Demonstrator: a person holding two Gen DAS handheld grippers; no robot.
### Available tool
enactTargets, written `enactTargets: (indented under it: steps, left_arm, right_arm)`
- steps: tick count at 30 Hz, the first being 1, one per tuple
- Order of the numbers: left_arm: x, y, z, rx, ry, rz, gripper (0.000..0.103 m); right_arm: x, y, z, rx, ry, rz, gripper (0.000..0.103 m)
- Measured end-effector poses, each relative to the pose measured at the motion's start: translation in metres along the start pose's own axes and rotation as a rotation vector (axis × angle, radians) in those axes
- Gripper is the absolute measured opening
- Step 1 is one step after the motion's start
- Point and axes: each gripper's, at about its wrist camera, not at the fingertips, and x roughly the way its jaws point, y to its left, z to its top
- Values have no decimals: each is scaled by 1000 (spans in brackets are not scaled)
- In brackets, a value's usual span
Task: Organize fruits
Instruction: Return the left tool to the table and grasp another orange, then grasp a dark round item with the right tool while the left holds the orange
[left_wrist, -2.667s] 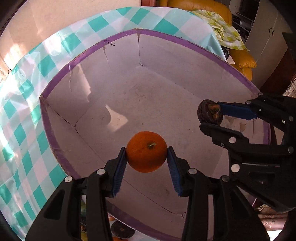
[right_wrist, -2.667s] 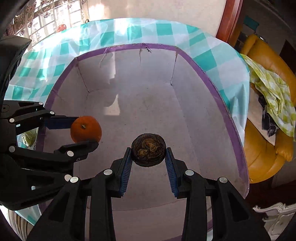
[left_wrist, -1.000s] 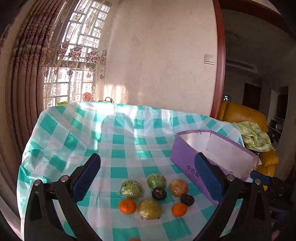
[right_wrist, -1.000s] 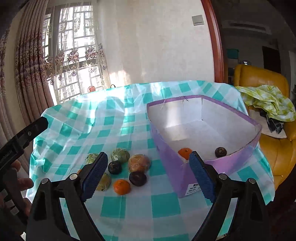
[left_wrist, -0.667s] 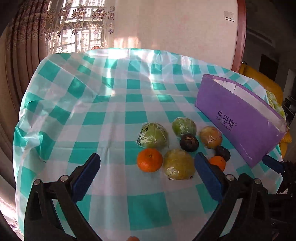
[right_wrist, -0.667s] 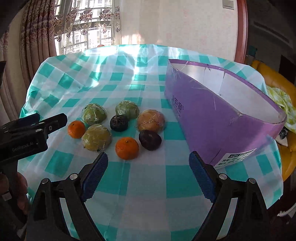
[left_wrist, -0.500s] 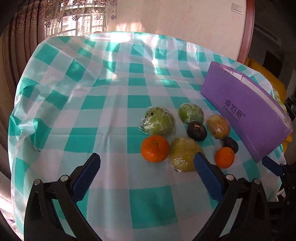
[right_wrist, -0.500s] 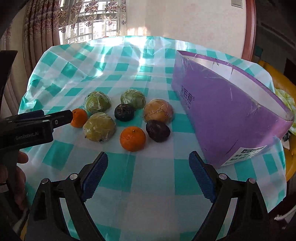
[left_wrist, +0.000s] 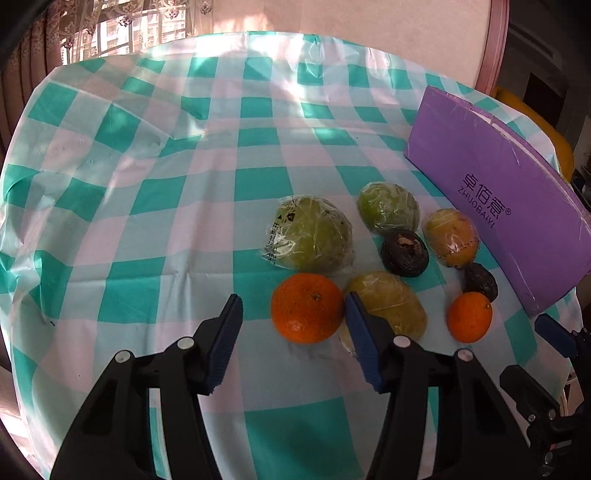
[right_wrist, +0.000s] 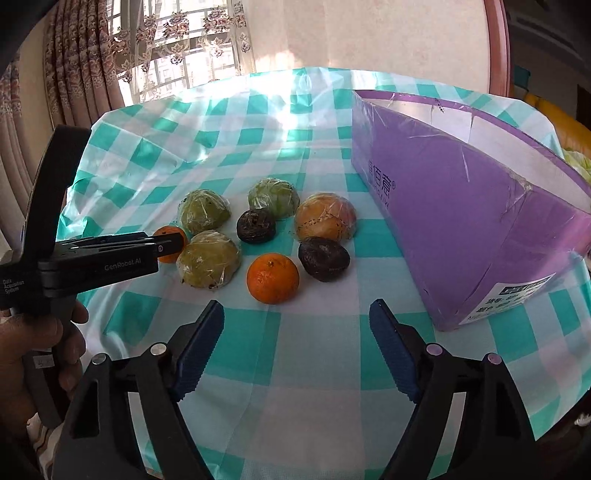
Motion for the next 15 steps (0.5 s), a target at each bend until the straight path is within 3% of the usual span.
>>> enactTargets:
  steps: [1, 2, 10, 15]
  left_arm:
    - [2, 1, 0, -5, 1, -11, 53]
    - [4, 2, 0, -10, 11, -30, 42]
    - [-10, 10, -20, -65, -45, -4, 41]
    - [-16, 21, -21, -121, -69, 18, 41]
  right_arm:
    - [0, 0, 0, 0, 0, -1, 79]
    - [0, 0, 0, 3, 1, 1, 79]
    - [10, 0, 12, 29, 33, 29, 74]
    - [25, -8, 22, 79, 62, -8, 74]
